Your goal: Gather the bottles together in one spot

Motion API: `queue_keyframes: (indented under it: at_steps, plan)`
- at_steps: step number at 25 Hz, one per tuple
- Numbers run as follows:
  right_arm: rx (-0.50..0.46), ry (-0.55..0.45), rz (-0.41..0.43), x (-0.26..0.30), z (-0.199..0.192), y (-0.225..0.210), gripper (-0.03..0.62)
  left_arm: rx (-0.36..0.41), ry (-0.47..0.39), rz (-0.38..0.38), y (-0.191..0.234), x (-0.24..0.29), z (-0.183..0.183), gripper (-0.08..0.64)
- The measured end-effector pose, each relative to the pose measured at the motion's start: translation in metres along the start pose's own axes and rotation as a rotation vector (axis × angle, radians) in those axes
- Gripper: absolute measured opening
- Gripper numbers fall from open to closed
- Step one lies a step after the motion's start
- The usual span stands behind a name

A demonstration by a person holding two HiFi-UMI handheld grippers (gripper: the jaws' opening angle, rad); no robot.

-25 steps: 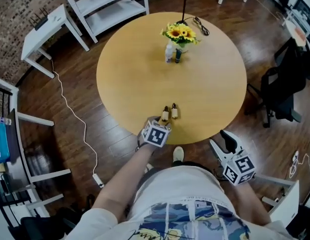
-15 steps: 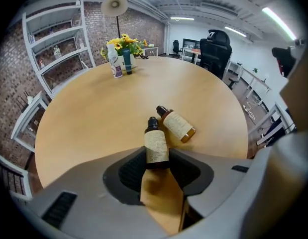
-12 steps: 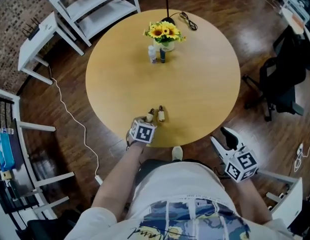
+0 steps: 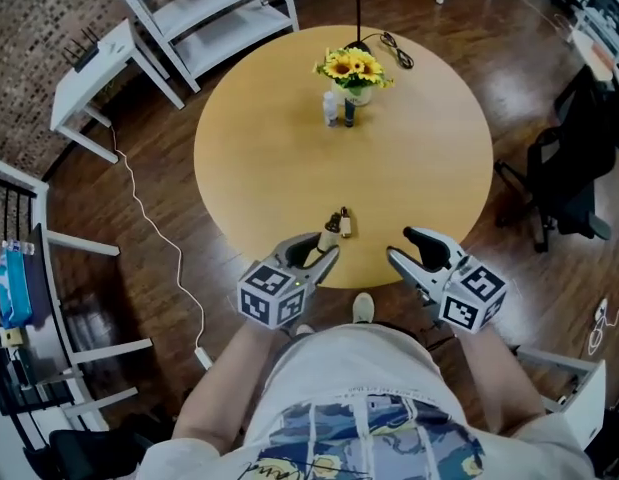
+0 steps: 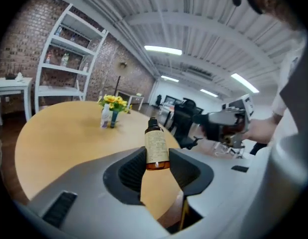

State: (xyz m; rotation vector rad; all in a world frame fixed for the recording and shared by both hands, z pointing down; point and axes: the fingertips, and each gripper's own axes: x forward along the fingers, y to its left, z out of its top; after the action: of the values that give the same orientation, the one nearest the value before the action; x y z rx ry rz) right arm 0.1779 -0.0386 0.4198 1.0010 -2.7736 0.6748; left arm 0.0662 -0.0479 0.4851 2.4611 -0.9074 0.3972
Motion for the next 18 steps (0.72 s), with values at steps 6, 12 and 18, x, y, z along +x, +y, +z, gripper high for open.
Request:
queue_keyframes:
  at_steps: [6,12,18]
  plan:
    - [0.128,-0.003,0.288,0.046,0.019,0.092,0.17,0.104,-0.114,-0.229,-0.056,-0.067,0.014,0.149]
    - [0.161,0.037,0.37,0.063,-0.002,0.164,0.096,0.159,-0.145,-0.34,-0.07,-0.122,-0.009,0.149]
    - [0.048,0.081,0.339,0.07,-0.018,0.202,0.067,0.205,-0.117,-0.303,-0.061,-0.15,-0.035,0.149]
